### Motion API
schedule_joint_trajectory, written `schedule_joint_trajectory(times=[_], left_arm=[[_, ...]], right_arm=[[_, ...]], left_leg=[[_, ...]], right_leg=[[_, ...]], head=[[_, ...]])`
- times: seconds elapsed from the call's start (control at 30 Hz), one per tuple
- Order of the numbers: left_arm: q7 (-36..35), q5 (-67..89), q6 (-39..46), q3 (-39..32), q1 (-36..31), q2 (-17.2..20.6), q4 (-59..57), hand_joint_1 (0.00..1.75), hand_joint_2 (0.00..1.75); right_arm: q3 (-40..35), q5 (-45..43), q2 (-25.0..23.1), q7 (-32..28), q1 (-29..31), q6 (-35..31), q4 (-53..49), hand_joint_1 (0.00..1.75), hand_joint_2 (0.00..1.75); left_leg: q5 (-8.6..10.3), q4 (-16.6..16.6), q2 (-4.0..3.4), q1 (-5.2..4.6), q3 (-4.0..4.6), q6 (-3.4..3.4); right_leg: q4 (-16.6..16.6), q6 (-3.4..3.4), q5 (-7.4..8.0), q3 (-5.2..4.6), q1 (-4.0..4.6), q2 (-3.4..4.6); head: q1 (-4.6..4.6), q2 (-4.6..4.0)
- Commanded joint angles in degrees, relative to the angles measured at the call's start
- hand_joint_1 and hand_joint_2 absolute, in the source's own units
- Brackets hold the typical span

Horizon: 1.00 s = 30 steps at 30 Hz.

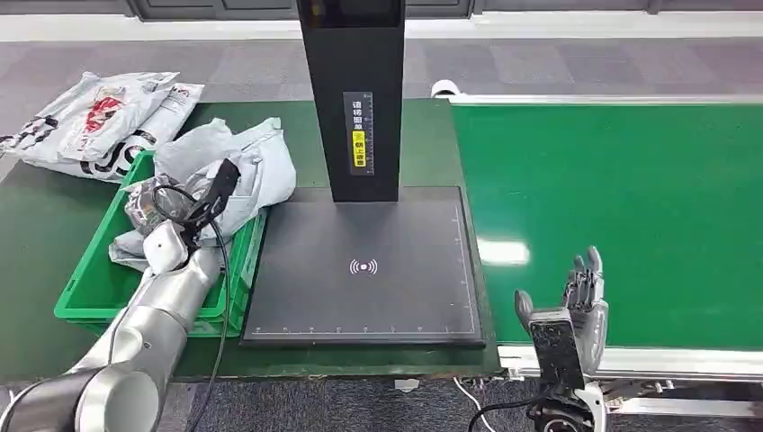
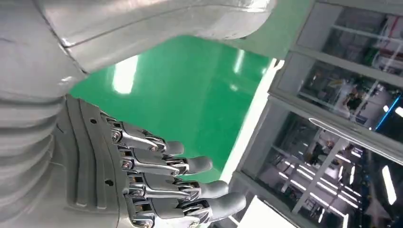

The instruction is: Moved the parcel from conveyor to table for the left to box.

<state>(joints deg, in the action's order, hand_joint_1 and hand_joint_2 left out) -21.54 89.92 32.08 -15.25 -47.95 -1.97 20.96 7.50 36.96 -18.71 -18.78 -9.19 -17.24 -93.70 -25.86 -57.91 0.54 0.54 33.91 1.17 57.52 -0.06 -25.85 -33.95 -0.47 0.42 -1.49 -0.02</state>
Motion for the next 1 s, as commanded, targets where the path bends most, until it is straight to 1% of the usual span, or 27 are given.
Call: schedule_joint_trajectory(times=[0.03, 0.07, 0.1, 0.13, 0.17, 0.2, 0.23, 0.27, 0.3, 0.33, 0.37, 0.4, 0.47, 0.5, 0.57, 0.6, 0.63, 0.67, 0.8, 0.83, 0.87, 0.93, 0.97, 1.0], left_arm=[[-9.17, -2.85, -13.39, 8.03, 7.67, 8.25, -6.24, 1.75, 1.75], [-10.24, -0.11, -14.8, 8.79, 9.43, 9.48, -6.96, 1.75, 1.75], [-10.22, -0.67, -16.93, 7.33, 10.24, 9.67, -7.16, 1.75, 1.75], [-9.88, -0.15, -16.51, 6.74, 10.96, 9.64, -6.67, 0.0, 1.75], [-12.45, 0.08, -17.43, 8.82, 11.11, 9.85, -6.91, 0.0, 1.75], [-13.7, 0.08, -19.45, 9.33, 10.96, 9.85, -7.36, 0.0, 1.75], [-14.04, 0.08, -20.44, 9.28, 10.94, 9.76, -7.28, 0.0, 1.75], [-14.17, -0.12, -22.24, 8.58, 10.52, 9.56, -7.27, 0.0, 1.75], [-14.21, -0.08, -22.56, 8.45, 10.1, 9.4, -7.16, 0.0, 1.75], [-14.36, 0.07, -23.01, 8.46, 9.75, 9.31, -7.08, 0.0, 1.75], [-14.6, 0.08, -23.37, 9.15, 9.37, 9.23, -6.84, 0.0, 1.75], [-13.68, 0.08, -20.15, 7.91, 8.8, 8.73, -6.39, 0.0, 1.75], [-13.88, 0.08, -20.83, 7.99, 7.91, 8.45, -6.48, 0.0, 1.75], [-13.95, 0.08, -20.9, 8.05, 7.84, 8.42, -6.49, 0.0, 1.75], [-14.0, 0.08, -20.79, 8.1, 7.98, 8.43, -6.51, 0.0, 1.75], [-14.0, 0.08, -20.79, 8.1, 7.98, 8.43, -6.51, 0.0, 1.75], [-14.0, 0.08, -20.66, 8.1, 8.11, 8.47, -6.52, 0.0, 1.75], [-14.0, 0.08, -20.66, 8.1, 8.11, 8.47, -6.52, 0.0, 1.75], [-14.0, 0.08, -20.66, 8.1, 8.11, 8.47, -6.52, 0.0, 1.75], [-13.88, 0.07, -19.55, 7.53, 8.25, 8.4, -6.25, 0.0, 1.75], [-11.64, -0.09, -15.36, 5.59, 7.81, 7.88, -6.08, 0.0, 1.75], [-3.9, -2.89, -7.14, 0.57, 6.08, 6.07, -5.05, 0.0, 1.75], [2.43, -5.26, -1.83, -2.51, 5.07, 4.89, -4.37, 0.0, 1.75], [7.57, -8.97, -0.06, -5.65, 4.07, 3.89, -3.82, 0.0, 1.75]], right_arm=[[-1.58, 0.24, 2.65, -1.09, 3.82, 5.66, 8.78, 0.0, 1.75], [-2.29, 0.1, 2.85, -1.49, 5.75, 5.91, 11.6, 0.0, 1.75], [-2.6, 0.02, 2.94, -1.69, 7.37, 5.84, 13.54, 0.0, 1.75], [-2.82, 0.03, 3.04, -1.51, 8.73, 5.83, 15.09, 0.0, 1.75], [-2.88, 0.01, 3.04, -1.49, 9.3, 5.86, 15.5, 0.0, 1.75], [-2.91, 0.02, 2.97, -1.5, 9.87, 5.9, 15.75, 0.0, 1.75], [-2.9, 0.07, 2.97, -1.41, 10.22, 6.05, 15.94, 0.0, 1.75], [-2.81, 0.22, 2.93, -1.14, 10.74, 6.29, 16.05, 0.0, 1.75], [-2.68, 0.32, 2.92, -0.92, 10.89, 6.27, 15.91, 0.0, 1.75], [-2.57, 0.43, 2.88, -0.68, 10.84, 6.36, 15.59, 0.0, 1.75], [-2.45, 0.5, 2.91, -0.25, 10.54, 6.88, 15.29, 0.0, 0.0], [-1.98, 0.71, 2.73, -0.03, 9.82, 7.0, 14.55, 0.0, 0.0], [-1.74, 0.75, 2.78, -0.09, 9.09, 7.0, 14.23, 0.0, 0.0], [-1.72, 0.77, 2.79, -0.12, 8.94, 7.02, 14.14, 0.0, 0.0], [-1.73, 0.78, 2.74, -0.14, 8.92, 7.03, 14.05, 0.0, 0.0], [-1.73, 0.78, 2.74, -0.14, 8.92, 7.03, 14.05, 0.0, 0.0], [-1.73, 0.79, 2.7, -0.15, 8.96, 7.04, 14.01, 0.0, 0.0], [-1.73, 0.79, 2.7, -0.15, 8.96, 7.04, 14.01, 0.0, 0.0], [-1.73, 0.79, 2.7, -0.15, 8.96, 7.04, 14.01, 0.0, 0.0], [-1.69, 0.86, 2.66, -0.16, 9.0, 7.17, 14.03, 0.0, 0.0], [-1.49, 1.1, 2.6, 0.03, 8.81, 7.47, 14.04, 0.0, 0.0], [-0.93, 1.15, 2.44, 0.11, 7.84, 7.29, 13.32, 0.0, 0.0], [-0.67, 1.18, 2.34, 0.13, 7.19, 7.12, 12.55, 0.0, 0.0], [-0.5, 1.09, 2.31, 0.02, 6.72, 6.96, 12.06, 0.0, 0.0]], left_leg=[[0.01, 0.37, -0.51, -0.06, -0.45, -0.04], [-0.02, 0.35, -0.53, -0.09, -0.48, -0.02], [0.01, 0.59, -0.81, -0.08, -0.7, -0.01], [-0.15, 0.36, -0.67, -0.07, -0.61, 0.05], [-0.21, 0.39, -0.82, -0.05, -0.56, 0.05], [-0.39, 0.29, -0.76, -0.04, -0.56, 0.24], [-0.43, 0.38, -0.83, -0.07, -0.77, 0.24], [-0.41, 0.46, -0.97, -0.06, -0.67, 0.22], [-0.41, 0.42, -0.74, -0.05, -1.11, 0.22], [-0.36, 0.46, -0.79, -0.04, -1.11, 0.22], [-0.31, 0.45, -0.71, -0.01, -1.05, 0.21], [-0.24, 0.55, -0.74, -0.02, -1.07, 0.22], [-0.4, 0.37, -0.51, -0.03, -1.3, 0.26], [-0.39, 0.44, -0.53, -0.02, -1.13, 0.3], [-0.49, 0.4, -0.47, 0.0, -1.15, 0.41], [-0.39, 0.51, -0.49, 0.01, -1.21, 0.39], [-0.45, 0.48, -0.5, -0.03, -1.48, 0.43], [-0.44, 0.47, -0.5, 0.0, -1.55, 0.48], [-0.36, 0.61, -0.51, -0.01, -1.55, 0.49], [-0.41, 0.56, -0.47, 0.0, -1.59, 0.5], [-0.39, 0.6, -0.48, -0.01, -1.59, 0.5], [-0.34, 0.66, -0.47, 0.0, -1.53, 0.47], [-0.31, 0.67, -0.41, 0.01, -1.5, 0.47], [-0.4, 0.52, -0.3, 0.02, -1.53, 0.51]], right_leg=[[-0.33, 0.0, 0.15, 0.27, -0.05, 0.42], [-0.24, 0.0, 0.11, 0.29, -0.09, 0.47], [-0.47, -0.01, 0.24, 0.42, -0.08, 0.72], [-0.24, -0.05, 0.09, 0.41, -0.07, 0.63], [-0.25, -0.06, 0.08, 0.58, -0.05, 0.75], [-0.15, -0.25, -0.08, 0.61, -0.03, 0.65], [-0.2, -0.24, -0.08, 0.73, -0.06, 0.76], [-0.25, -0.29, -0.06, 0.76, -0.03, 0.91], [-0.23, -0.33, -0.16, 0.8, -0.03, 0.66], [-0.26, -0.34, -0.13, 0.78, -0.03, 0.68], [-0.27, -0.34, -0.1, 0.76, 0.01, 0.6], [-0.33, -0.34, -0.06, 0.76, 0.0, 0.62], [-0.05, -0.39, -0.29, 1.05, -0.02, 0.42], [-0.1, -0.4, -0.26, 1.08, -0.02, 0.42], [-0.03, -0.51, -0.39, 1.15, -0.01, 0.41], [-0.14, -0.51, -0.29, 1.05, -0.01, 0.39], [-0.05, -0.52, -0.38, 1.12, -0.05, 0.42], [-0.04, -0.53, -0.38, 1.15, -0.02, 0.43], [-0.09, -0.53, -0.32, 1.11, -0.03, 0.42], [-0.03, -0.53, -0.37, 1.15, -0.02, 0.42], [-0.04, -0.53, -0.36, 1.14, -0.03, 0.42], [-0.12, -0.52, -0.3, 1.1, -0.01, 0.38], [-0.14, -0.52, -0.29, 1.09, 0.01, 0.32], [0.02, -0.54, -0.42, 1.12, 0.01, 0.25]], head=[[0.0, 0.02], [0.0, 0.0], [0.0, 0.02], [0.02, 0.02], [0.0, 0.0], [0.0, 0.02], [0.0, 0.0], [0.0, 0.0], [0.0, 0.02], [0.0, 0.0], [0.0, 0.0], [-0.02, 0.02], [0.0, 0.02], [0.0, 0.02], [0.0, 0.02], [0.0, 0.02], [0.0, 0.0], [0.0, 0.02], [0.0, 0.02], [0.0, 0.02], [0.0, 0.02], [0.0, 0.02], [0.0, 0.02], [0.0, 0.02]])
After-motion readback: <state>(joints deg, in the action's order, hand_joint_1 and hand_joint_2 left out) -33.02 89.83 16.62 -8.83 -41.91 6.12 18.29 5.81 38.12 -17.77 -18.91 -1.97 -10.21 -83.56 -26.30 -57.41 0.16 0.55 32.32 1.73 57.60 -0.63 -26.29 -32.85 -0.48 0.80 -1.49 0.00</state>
